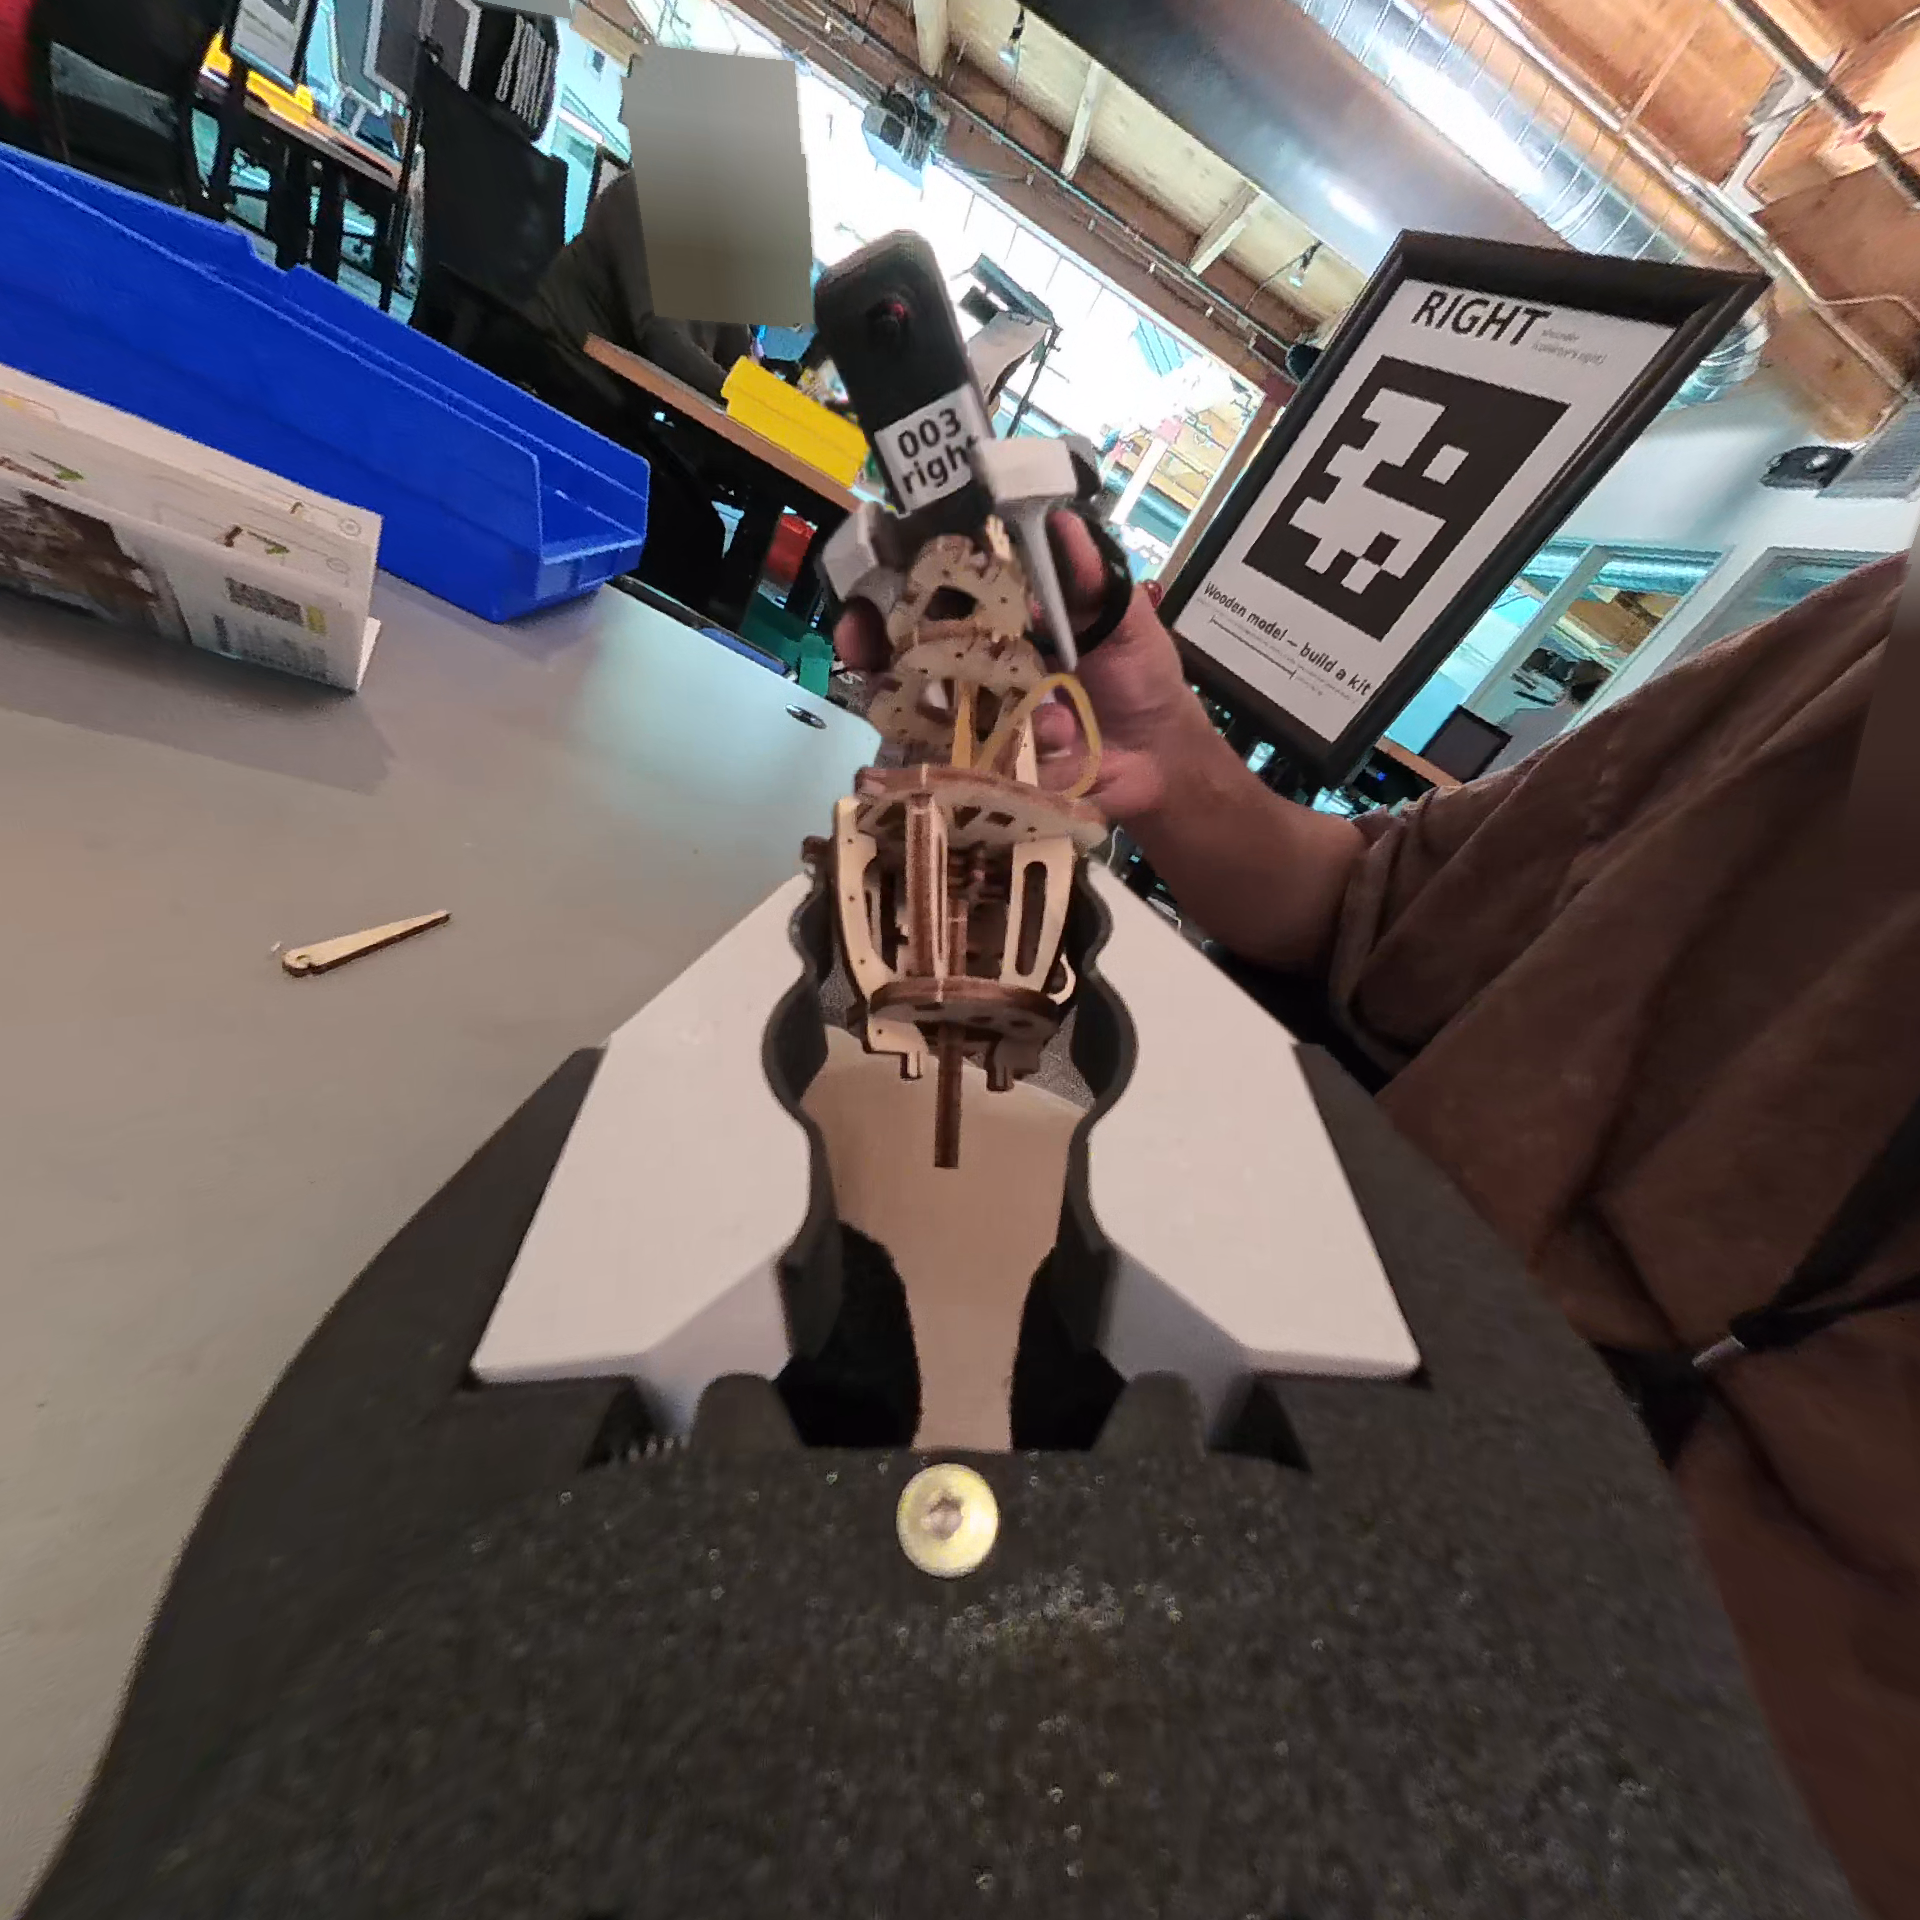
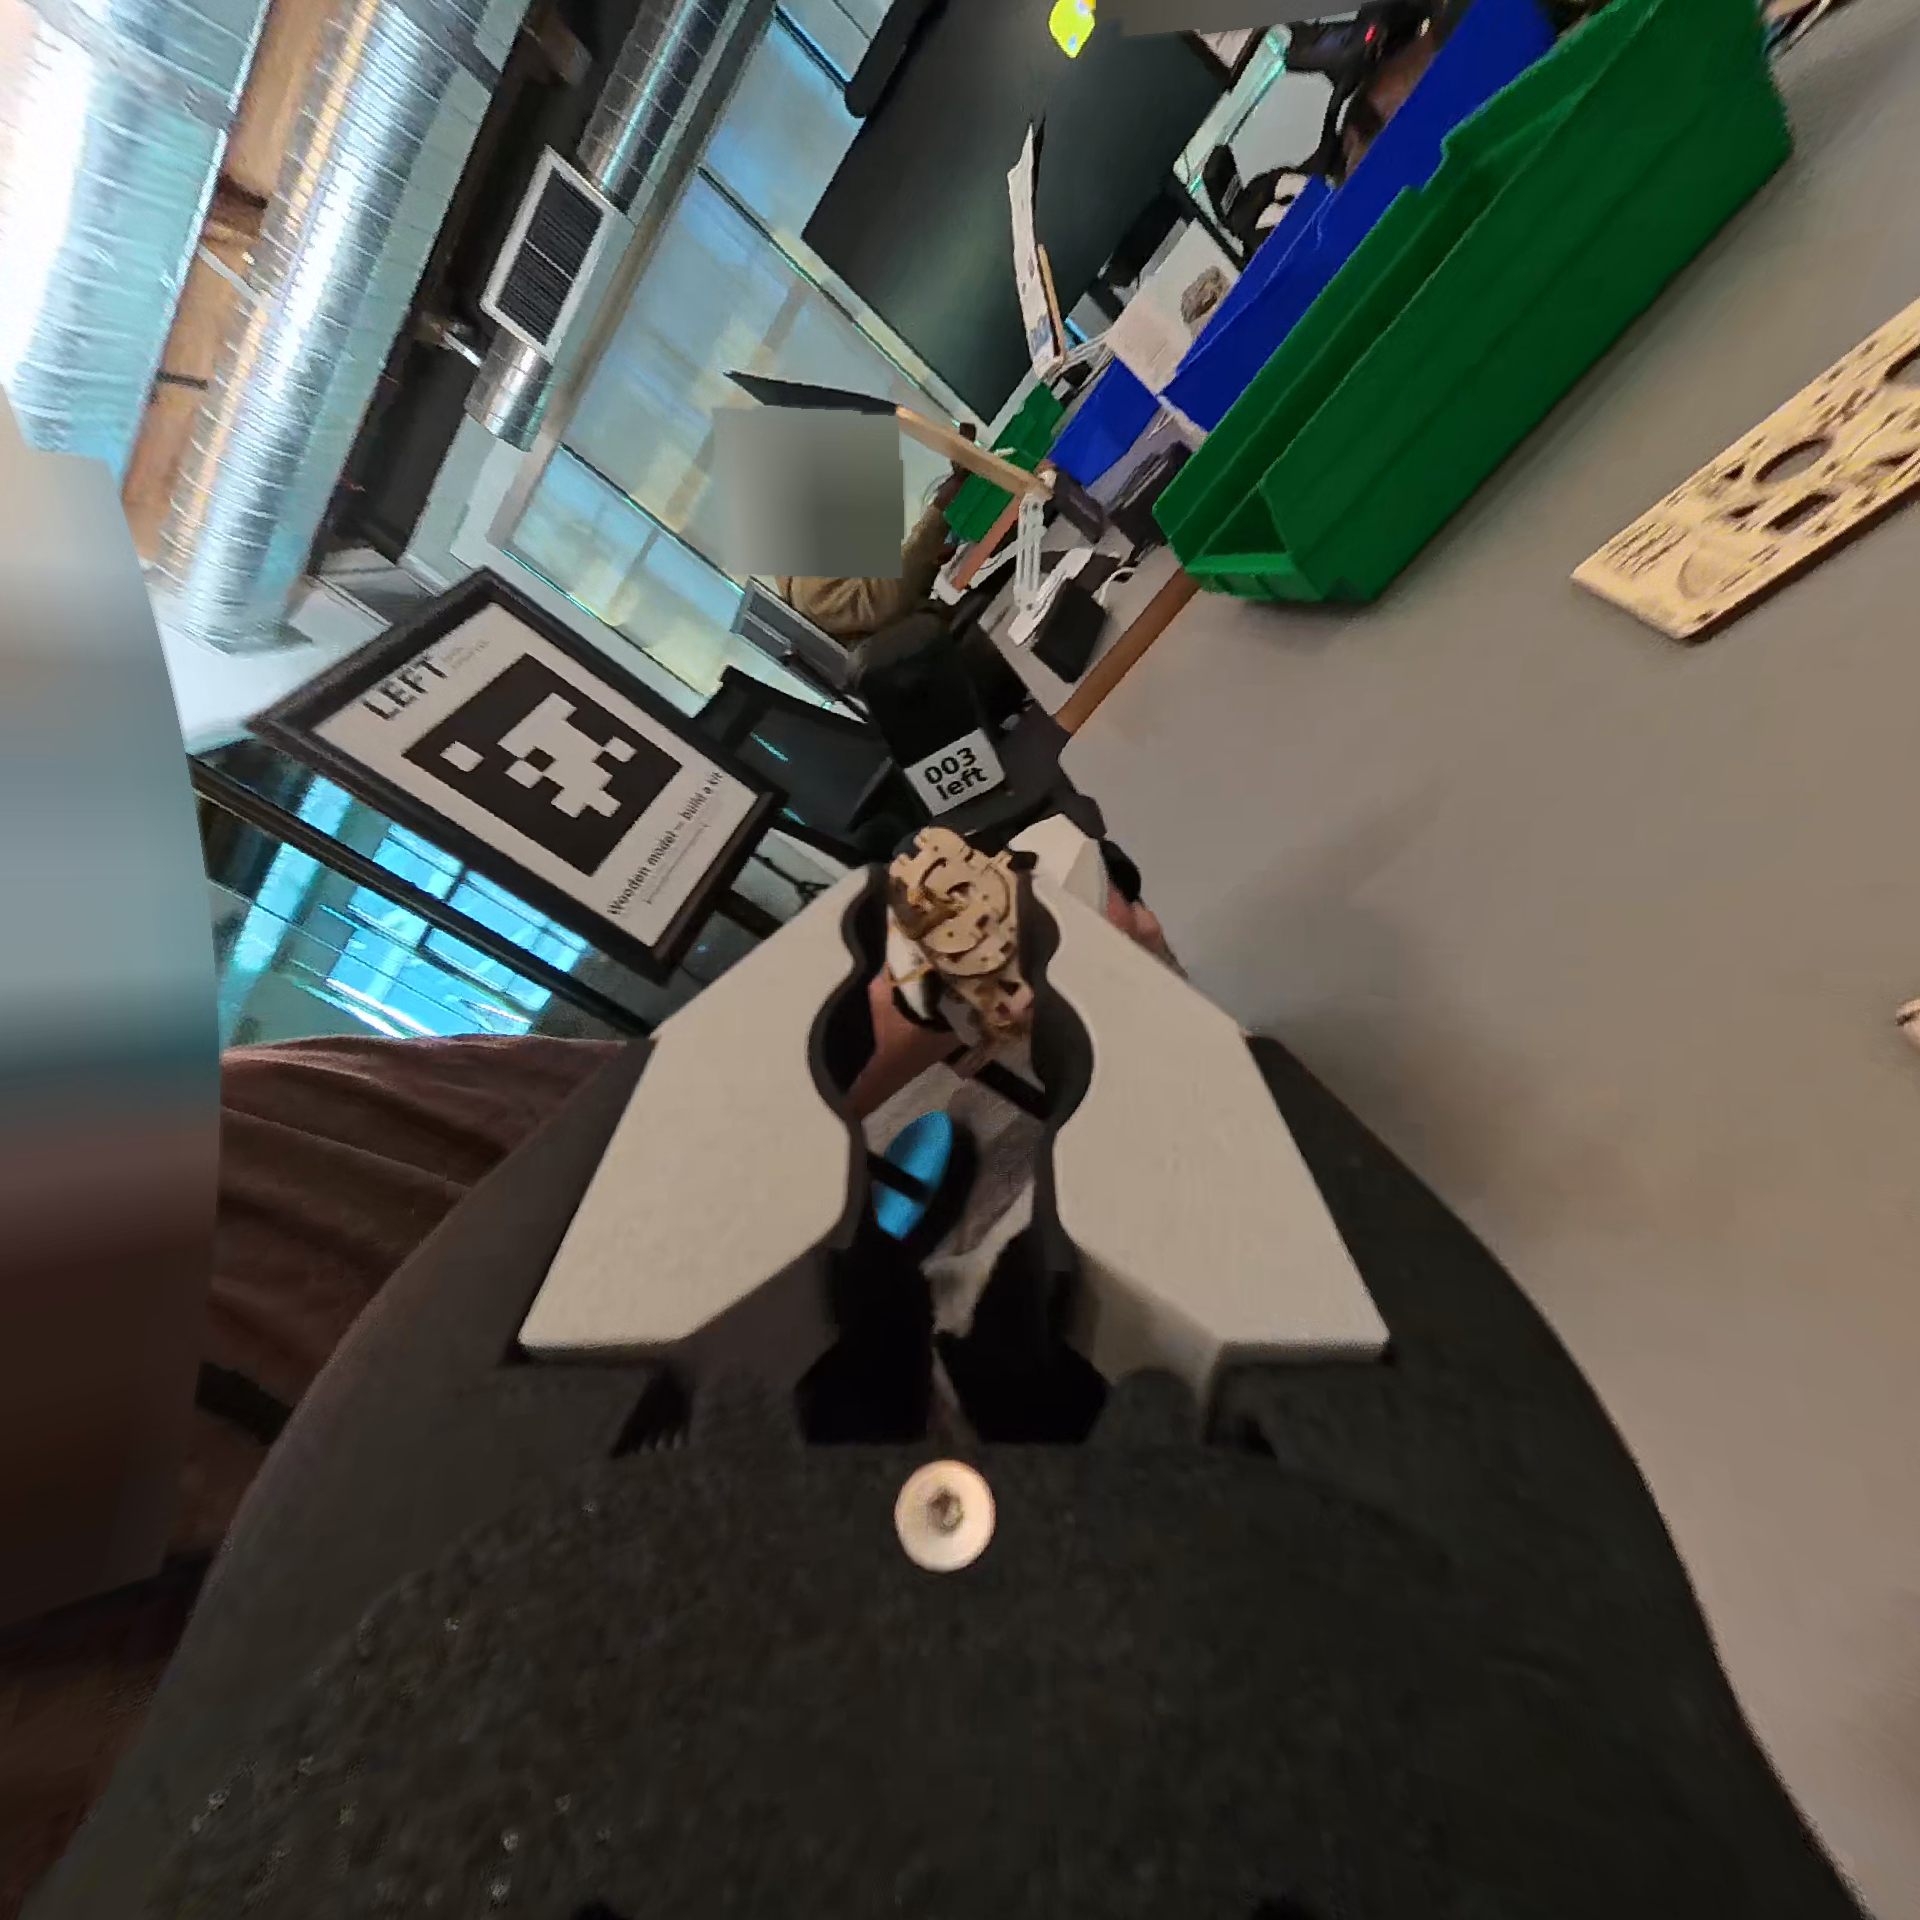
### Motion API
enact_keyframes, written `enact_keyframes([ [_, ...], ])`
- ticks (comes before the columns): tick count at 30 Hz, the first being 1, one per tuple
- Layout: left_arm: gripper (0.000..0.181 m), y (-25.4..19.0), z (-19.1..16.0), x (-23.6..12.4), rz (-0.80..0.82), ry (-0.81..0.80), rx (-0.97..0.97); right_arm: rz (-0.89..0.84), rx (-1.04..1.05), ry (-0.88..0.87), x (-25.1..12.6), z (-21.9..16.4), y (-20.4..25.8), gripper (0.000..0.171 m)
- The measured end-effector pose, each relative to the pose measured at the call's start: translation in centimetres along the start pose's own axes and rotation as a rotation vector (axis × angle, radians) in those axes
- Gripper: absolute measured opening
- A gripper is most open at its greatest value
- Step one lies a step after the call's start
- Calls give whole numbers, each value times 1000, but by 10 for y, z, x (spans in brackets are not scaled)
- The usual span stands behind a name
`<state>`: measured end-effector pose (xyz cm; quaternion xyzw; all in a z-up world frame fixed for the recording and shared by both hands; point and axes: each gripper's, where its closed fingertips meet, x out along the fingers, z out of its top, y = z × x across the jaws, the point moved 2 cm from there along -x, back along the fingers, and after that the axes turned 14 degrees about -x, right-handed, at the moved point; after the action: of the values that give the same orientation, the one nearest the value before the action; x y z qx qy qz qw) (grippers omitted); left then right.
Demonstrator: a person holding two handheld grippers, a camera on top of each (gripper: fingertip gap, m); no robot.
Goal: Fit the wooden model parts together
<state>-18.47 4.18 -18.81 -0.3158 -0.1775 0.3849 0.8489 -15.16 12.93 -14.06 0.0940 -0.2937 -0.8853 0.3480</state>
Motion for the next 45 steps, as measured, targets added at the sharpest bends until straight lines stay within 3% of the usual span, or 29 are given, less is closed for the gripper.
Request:
enact_keyframes([
  [9,42,-22,1,5,-10,-9,194,-101,-271,59,8,-5,5,16],
  [16,43,-38,5,6,14,-15,347,-118,-245,48,4,-6,-3,15],
  [26,43,-40,10,4,11,-34,325,-114,-226,62,6,-11,-7,13],
  [35,42,-34,4,8,135,37,475,-147,-258,31,-7,3,-9,12],
  [45,42,-35,2,10,160,55,524,-161,-247,45,-8,0,-12,10],
])
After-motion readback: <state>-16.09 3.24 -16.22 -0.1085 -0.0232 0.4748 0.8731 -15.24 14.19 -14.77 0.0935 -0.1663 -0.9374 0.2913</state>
